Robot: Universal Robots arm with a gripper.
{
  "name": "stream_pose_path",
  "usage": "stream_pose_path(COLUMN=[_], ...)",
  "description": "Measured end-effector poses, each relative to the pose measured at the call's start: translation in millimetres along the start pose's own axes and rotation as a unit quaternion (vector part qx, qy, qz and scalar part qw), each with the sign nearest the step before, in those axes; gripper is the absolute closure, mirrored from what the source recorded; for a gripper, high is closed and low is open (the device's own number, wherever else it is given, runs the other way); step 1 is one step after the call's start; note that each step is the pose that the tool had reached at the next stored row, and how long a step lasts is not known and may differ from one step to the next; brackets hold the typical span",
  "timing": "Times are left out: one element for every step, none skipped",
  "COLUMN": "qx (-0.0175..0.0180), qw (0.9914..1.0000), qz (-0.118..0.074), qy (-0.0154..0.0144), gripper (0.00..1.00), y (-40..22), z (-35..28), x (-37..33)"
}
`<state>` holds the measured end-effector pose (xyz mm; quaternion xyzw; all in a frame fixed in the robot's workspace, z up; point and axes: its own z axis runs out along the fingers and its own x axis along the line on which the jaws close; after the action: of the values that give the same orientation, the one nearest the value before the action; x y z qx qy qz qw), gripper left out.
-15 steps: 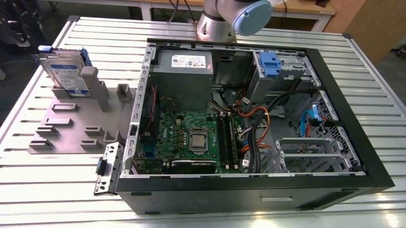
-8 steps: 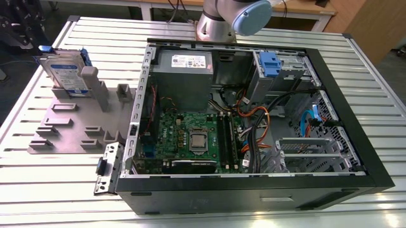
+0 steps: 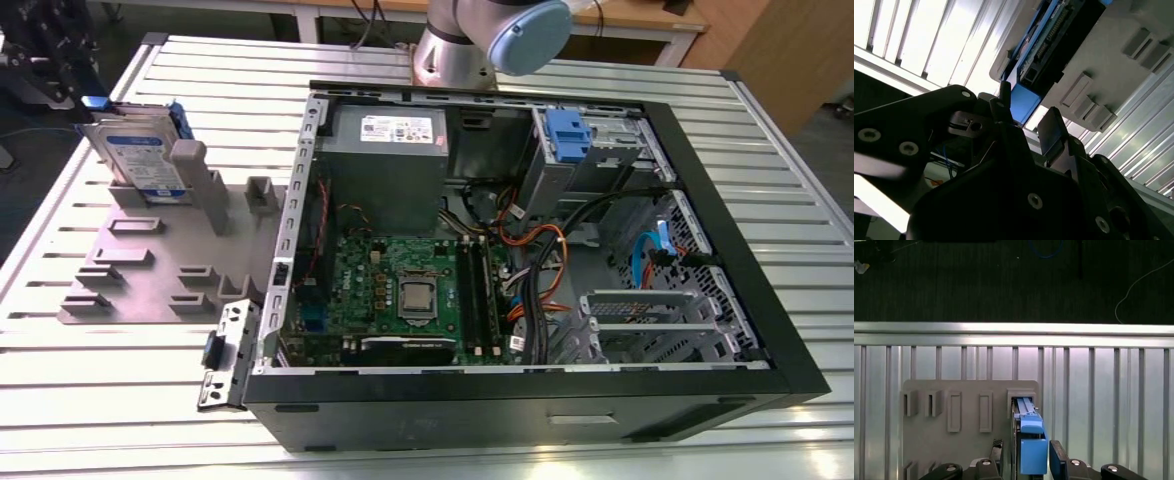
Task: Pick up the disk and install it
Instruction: 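Pick up the disk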
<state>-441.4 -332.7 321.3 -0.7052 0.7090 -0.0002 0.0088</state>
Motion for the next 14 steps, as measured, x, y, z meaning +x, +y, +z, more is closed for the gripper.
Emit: stream_pose_path(qx=[-0.0006,-0.0010,-0.0018,-0.0030,-0.0039,-0.0041,-0.0043,-0.0045,-0.0045,-0.0046,-0.0045,-0.0045,-0.0045,-0.0046], qw=[1.00000,1.00000,1.00000,1.00000,0.99999,0.99999,0.99999,0.99999,0.99999,0.99999,0.99999,0.99999,0.99999,0.99999], qz=[0.000,0.000,0.001,0.001,0.001,0.001,0.001,0.001,0.001,0.001,0.001,0.001,0.001,0.001], qy=[0.0000,0.0000,0.0000,0.0000,0.0000,0.0000,0.0000,0.0000,-0.0001,-0.0003,-0.0005,-0.0007,-0.0007,-0.0007], gripper=[0.51,0.51,0.51,0.51,0.51,0.51,0.51,0.51,0.51,0.51,0.51,0.51,0.51,0.51], y=[0.0,0.1,0.1,0.1,0.0,0.0,0.0,0.1,0.1,0.1,0.1,0.1,0.1,0.1], z=[1.1,2.4,3.4,4.2,5.0,5.9,6.7,7.6,8.9,10.4,11.9,13.0,13.4,13.3], x=[0.0,0.0,0.0,0.0,0.0,0.1,0.1,0.1,0.1,0.1,0.1,0.1,0.1,0.1])
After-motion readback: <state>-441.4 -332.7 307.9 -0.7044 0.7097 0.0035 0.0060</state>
